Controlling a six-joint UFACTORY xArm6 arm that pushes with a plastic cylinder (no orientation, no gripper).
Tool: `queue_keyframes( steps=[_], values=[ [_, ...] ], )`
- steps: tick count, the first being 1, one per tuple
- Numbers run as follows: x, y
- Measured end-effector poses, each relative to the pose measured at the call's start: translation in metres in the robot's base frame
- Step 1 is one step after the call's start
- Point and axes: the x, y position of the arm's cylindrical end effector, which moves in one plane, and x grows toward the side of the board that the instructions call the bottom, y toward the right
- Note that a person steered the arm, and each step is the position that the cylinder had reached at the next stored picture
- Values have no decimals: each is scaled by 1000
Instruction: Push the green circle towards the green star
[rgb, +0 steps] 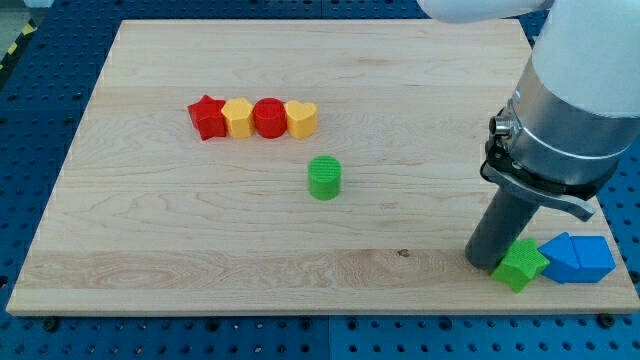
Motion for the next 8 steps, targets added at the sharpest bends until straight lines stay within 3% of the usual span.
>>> queue_keyframes(
  steps=[3,6,8],
  values=[
    [-34,-18],
    [-50,-173],
    [-100,-197]
  ],
)
